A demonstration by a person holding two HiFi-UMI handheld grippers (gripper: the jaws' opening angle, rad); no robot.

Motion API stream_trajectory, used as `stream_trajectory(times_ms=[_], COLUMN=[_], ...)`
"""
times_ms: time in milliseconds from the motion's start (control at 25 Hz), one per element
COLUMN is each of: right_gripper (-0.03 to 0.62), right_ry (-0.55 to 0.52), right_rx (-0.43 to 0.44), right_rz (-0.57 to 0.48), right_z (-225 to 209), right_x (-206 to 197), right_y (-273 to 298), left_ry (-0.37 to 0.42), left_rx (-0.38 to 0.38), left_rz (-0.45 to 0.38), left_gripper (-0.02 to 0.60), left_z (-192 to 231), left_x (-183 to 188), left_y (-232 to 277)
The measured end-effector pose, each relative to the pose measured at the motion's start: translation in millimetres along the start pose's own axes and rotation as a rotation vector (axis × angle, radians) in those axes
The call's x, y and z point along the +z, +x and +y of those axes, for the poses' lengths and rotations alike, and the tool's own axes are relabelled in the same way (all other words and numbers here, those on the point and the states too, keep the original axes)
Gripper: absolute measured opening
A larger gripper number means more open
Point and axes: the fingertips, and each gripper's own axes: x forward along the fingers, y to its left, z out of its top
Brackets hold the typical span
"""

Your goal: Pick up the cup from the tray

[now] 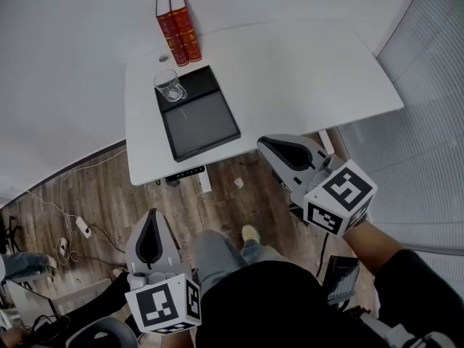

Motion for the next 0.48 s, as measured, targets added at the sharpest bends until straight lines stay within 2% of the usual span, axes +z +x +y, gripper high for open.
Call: stream_trajectory(times_ms=[480], right_gripper=[0.014], right_ry=[-0.012], right_rx=[0.006], right_rz=[-0.017], right_z=[3.8], right_x=[12.1], right_y=[5.5], left_ry=[-0.017], left_rx=[0.023], left_rz=[-0.032], left_gripper=[0.003], left_z=[12.7], left_x=[12.5], left_y=[-3.4])
